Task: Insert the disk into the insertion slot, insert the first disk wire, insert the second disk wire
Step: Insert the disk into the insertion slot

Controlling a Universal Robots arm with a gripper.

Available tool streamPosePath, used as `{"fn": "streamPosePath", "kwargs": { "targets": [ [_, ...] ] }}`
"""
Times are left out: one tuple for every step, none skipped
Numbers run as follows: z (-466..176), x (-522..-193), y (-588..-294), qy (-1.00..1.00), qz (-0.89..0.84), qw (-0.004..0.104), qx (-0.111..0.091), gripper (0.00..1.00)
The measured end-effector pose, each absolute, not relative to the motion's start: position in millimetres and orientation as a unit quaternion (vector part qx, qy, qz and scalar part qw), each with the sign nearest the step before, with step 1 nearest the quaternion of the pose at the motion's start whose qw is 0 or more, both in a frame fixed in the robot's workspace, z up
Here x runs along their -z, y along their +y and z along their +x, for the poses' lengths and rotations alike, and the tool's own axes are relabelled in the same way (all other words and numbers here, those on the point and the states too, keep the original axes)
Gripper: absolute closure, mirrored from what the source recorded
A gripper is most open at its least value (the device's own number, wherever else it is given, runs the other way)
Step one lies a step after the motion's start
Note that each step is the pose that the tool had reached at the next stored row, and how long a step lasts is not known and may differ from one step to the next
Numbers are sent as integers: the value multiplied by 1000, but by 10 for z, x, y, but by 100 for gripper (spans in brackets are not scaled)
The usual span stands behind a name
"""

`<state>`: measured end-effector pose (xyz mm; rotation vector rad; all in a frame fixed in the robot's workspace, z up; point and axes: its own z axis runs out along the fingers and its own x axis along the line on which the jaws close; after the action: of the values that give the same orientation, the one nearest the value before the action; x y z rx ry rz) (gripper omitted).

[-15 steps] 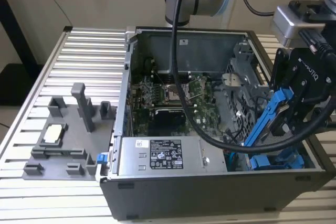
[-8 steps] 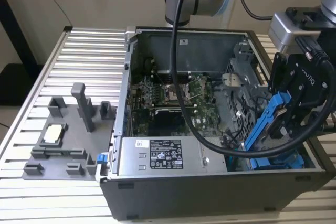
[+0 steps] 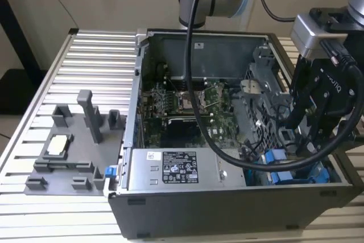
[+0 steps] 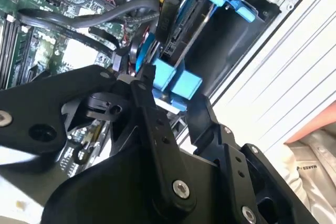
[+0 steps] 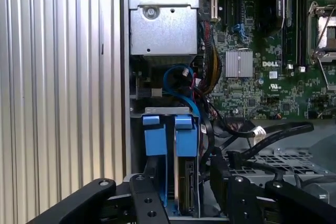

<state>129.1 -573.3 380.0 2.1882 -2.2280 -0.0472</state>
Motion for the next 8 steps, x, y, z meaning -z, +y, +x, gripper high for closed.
{"fn": "streamPosePath", "kwargs": {
  "targets": [
    [1291, -3805, -5733, -713, 701, 9, 15, 47],
    [1291, -3815, -5733, -713, 701, 9, 15, 47],
    [1291, -3836, -5732, -713, 701, 9, 15, 47],
    [1290, -3873, -5732, -713, 701, 9, 15, 47],
    [1290, -3914, -5732, -713, 701, 9, 15, 47],
    [1291, -3959, -5733, -713, 701, 9, 15, 47],
    [1291, -4001, -5732, -713, 701, 9, 15, 47],
    [1291, -4022, -5732, -713, 701, 9, 16, 47]
  ]
}}
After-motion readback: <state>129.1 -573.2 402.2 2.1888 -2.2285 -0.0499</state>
